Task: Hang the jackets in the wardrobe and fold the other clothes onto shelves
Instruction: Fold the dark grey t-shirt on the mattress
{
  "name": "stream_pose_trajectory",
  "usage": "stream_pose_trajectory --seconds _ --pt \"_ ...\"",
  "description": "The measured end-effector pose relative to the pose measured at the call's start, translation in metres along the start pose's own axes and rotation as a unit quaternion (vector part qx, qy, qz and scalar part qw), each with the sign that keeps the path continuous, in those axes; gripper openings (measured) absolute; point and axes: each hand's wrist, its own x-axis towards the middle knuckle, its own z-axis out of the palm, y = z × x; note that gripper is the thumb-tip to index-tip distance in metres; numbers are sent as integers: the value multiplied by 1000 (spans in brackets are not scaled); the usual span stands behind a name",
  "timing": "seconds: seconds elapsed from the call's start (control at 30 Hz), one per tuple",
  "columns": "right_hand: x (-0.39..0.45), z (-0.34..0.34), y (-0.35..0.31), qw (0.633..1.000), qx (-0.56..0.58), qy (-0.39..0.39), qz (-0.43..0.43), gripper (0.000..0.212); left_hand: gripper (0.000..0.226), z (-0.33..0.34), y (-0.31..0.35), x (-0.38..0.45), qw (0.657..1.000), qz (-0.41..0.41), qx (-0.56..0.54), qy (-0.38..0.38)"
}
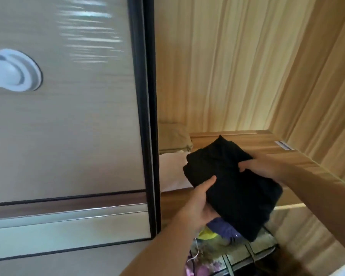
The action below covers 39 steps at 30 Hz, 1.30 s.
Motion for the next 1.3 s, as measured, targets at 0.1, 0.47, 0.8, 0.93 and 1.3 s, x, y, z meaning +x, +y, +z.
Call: stream_pose_trajectory --seconds 0.1,0.47,0.8,0.93,1.3 --pt "59 11 -24 992 -83 -39 -87 41 39 -4 9 33 994 87 -33 66" --pt "195 119 -93 915 -183 -76 -350 58 62 -43 59 98 888 256 -225 308" --pt "226 179 -26 853 -360 -40 -375 57 53 -36 37 100 694 212 454 518" --pt "204 168 -21 882 -293 18 -368 77 55 -29 69 116 572 377 519 511" --pt "193 182 35 923 -244 11 -298 84 61 -83 87 142 561 3 640 525"
